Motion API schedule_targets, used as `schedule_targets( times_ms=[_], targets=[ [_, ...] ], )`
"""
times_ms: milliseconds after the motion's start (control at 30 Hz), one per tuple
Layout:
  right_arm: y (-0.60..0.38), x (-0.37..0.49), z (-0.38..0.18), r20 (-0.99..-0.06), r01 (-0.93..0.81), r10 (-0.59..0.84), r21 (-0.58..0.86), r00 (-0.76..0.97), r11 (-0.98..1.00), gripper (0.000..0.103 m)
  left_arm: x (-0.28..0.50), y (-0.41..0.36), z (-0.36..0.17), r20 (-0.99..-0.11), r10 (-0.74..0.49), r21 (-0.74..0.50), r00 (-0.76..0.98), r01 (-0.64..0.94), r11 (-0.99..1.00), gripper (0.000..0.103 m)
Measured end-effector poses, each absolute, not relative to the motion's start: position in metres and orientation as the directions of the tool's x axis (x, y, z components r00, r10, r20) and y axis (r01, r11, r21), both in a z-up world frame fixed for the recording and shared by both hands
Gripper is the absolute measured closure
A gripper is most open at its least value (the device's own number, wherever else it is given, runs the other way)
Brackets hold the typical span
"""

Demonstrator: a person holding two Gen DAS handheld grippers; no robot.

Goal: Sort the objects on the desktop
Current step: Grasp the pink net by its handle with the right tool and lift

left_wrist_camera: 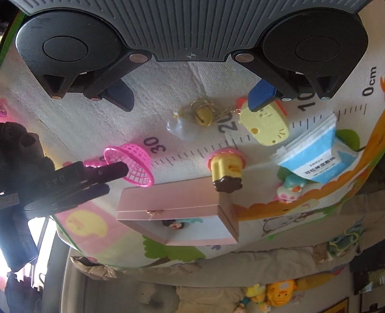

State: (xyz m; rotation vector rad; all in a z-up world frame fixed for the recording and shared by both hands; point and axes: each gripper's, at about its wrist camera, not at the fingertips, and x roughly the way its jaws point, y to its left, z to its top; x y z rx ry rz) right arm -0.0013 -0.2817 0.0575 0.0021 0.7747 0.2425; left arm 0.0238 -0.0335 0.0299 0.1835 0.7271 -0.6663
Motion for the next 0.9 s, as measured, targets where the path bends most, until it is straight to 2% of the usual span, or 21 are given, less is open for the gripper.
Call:
schedule_targets(
  times_ms=[133,233,333,500,600,733,900],
  targets=[
    [-0.298,-0.010,0.041,-0.744,-0.148,0.294,0.257,0.601,0.955,0.016,0.021,-0.041,0.029,-0.645,-0.534,-0.049,0.547,0.668,0.743,0.000],
    [-0.292,-0.045,0.044,-0.721,-0.230,0.423,0.357,0.548,0.905,0.016,0.025,-0.049,0.025,-0.647,-0.540,-0.025,0.538,0.693,0.721,0.000],
    [-0.285,-0.076,0.063,-0.700,-0.270,0.375,0.262,0.608,0.927,0.016,0.035,-0.064,0.018,-0.660,-0.540,-0.026,0.522,0.703,0.711,0.000],
    [-0.290,-0.086,0.085,-0.670,-0.130,0.136,0.059,0.730,0.990,0.016,0.023,-0.093,0.008,-0.669,-0.611,-0.083,0.423,0.774,0.628,0.000],
    [-0.289,-0.077,0.080,-0.677,-0.076,0.065,0.013,0.733,0.997,0.015,0.006,-0.096,0.009,-0.659,-0.654,-0.110,0.371,0.813,0.572,0.000],
    [-0.278,-0.057,0.065,-0.672,-0.060,0.034,-0.016,0.740,0.998,0.006,-0.007,-0.086,0.010,-0.669,-0.619,-0.062,0.412,0.799,0.599,0.000],
    [-0.244,-0.025,0.051,-0.687,-0.136,0.020,-0.115,0.727,0.984,0.002,-0.006,-0.071,0.016,-0.666,-0.545,0.017,0.510,0.740,0.672,0.000]
  ],
)
